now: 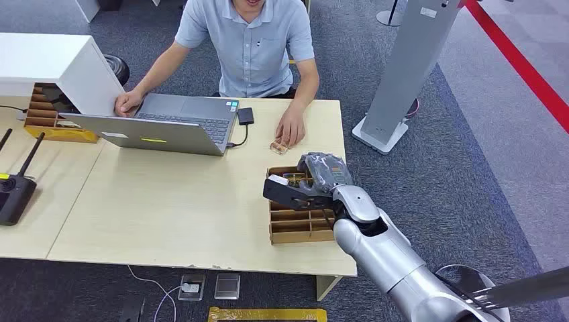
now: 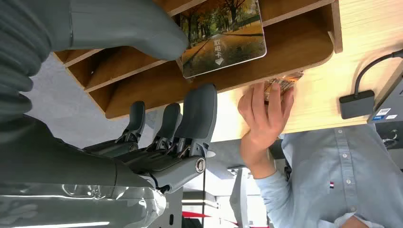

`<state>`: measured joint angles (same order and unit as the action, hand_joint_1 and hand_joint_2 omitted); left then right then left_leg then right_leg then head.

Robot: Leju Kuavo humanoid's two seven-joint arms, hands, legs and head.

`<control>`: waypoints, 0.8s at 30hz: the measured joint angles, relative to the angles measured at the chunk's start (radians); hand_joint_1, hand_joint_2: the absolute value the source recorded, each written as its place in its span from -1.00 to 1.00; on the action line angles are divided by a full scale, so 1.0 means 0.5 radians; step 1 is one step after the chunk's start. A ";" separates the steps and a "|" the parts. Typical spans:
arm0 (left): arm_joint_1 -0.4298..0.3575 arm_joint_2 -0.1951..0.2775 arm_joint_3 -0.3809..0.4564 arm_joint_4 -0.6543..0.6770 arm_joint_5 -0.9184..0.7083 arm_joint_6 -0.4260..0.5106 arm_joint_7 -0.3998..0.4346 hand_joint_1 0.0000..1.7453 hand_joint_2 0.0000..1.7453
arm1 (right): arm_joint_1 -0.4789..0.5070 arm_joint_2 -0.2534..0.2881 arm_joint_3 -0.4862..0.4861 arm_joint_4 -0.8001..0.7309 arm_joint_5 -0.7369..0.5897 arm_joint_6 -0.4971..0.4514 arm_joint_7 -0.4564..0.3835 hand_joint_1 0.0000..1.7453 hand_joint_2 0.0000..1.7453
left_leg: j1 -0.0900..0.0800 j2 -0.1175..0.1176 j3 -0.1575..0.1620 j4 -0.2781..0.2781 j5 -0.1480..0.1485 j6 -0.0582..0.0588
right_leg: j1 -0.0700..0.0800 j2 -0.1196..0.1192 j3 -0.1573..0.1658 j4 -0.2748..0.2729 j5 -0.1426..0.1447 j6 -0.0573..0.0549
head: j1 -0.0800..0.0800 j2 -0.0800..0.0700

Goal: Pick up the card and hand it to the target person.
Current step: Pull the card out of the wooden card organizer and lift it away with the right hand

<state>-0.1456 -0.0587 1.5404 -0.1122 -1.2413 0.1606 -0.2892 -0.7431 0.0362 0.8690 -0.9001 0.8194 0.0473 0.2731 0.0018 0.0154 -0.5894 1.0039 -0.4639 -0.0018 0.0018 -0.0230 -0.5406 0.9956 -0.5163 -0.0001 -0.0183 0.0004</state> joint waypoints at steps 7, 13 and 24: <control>0.000 0.000 0.000 0.000 0.001 0.001 0.000 -1.00 -1.00 | 0.001 0.002 0.003 0.007 0.000 0.001 -0.002 0.07 1.00 | 0.000 0.000 0.000 0.000 0.000 0.000 | 0.000 0.000 0.000 0.000 0.000 0.000 | 0.000 0.000; 0.000 0.000 0.000 0.000 -0.002 0.002 0.000 -1.00 -1.00 | 0.013 0.001 0.009 0.021 -0.006 0.006 -0.002 0.04 1.00 | 0.000 0.000 0.001 0.000 0.000 0.000 | 0.000 0.000 0.000 0.000 0.000 0.000 | 0.000 0.000; 0.000 0.000 0.000 0.000 -0.018 -0.001 0.000 -1.00 -1.00 | 0.046 -0.007 0.011 0.027 -0.022 0.019 0.009 0.06 1.00 | 0.000 0.000 0.001 0.000 0.000 0.000 | 0.000 0.000 0.001 0.000 0.000 0.000 | -0.001 0.000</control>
<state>-0.1456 -0.0589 1.5404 -0.1122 -1.2505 0.1600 -0.2892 -0.7199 0.0328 0.8743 -0.8867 0.8083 0.0567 0.2777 0.0018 0.0155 -0.5887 1.0039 -0.4640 -0.0018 0.0018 -0.0230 -0.5403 0.9955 -0.5163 -0.0001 -0.0187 0.0005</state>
